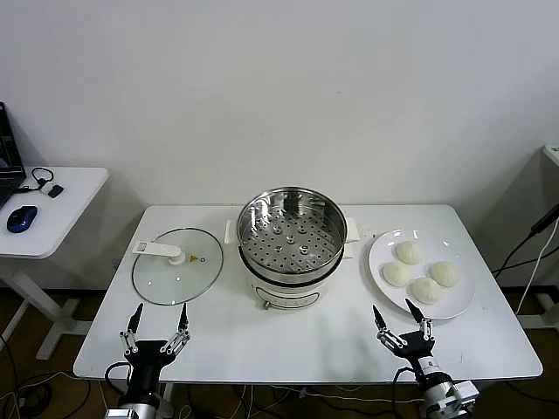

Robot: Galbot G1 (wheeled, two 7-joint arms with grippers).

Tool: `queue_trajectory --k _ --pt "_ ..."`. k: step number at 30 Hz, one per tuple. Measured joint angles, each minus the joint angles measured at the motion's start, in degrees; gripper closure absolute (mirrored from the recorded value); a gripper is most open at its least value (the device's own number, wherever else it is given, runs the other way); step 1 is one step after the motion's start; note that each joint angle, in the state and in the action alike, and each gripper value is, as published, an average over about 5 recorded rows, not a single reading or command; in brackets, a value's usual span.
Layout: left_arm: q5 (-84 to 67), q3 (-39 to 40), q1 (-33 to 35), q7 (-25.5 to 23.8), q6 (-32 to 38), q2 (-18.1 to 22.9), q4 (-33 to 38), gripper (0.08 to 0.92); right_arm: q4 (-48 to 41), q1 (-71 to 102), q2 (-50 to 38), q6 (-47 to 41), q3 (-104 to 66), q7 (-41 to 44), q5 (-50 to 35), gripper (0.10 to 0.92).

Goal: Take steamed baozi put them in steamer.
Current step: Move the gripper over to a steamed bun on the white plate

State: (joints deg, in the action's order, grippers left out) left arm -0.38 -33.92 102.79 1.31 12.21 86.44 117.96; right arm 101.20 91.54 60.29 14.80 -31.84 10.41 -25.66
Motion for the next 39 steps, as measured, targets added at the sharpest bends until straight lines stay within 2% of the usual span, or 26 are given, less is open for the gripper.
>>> queue_trajectory --k 9,19,29,39 --pt "-0.04 0.73 -0.25 -0.02 -0.04 0.03 0.52 0.177 -5.39 -8.15 -7.32 -1.77 -1.61 10.02 -0.17 0.203" --pt "-0.66 0.66 -1.22 -0.57 -0.63 -0.14 0.21 0.177 -17.43 -24.12 -18.73 -2.67 3.08 27.49 0.93 0.203" --pt "-0.87 1.06 -1.13 -0.98 -0.54 0.02 -0.09 0.177 -31.83 -49.28 -25.71 -3.16 19.96 45.03 6.90 0.203" --pt "-1.57 0.76 -1.15 -1.05 -0.53 -0.07 -0.14 0.177 -48.06 -75.95 -23.89 -3.17 42.23 56.72 16.34 0.203"
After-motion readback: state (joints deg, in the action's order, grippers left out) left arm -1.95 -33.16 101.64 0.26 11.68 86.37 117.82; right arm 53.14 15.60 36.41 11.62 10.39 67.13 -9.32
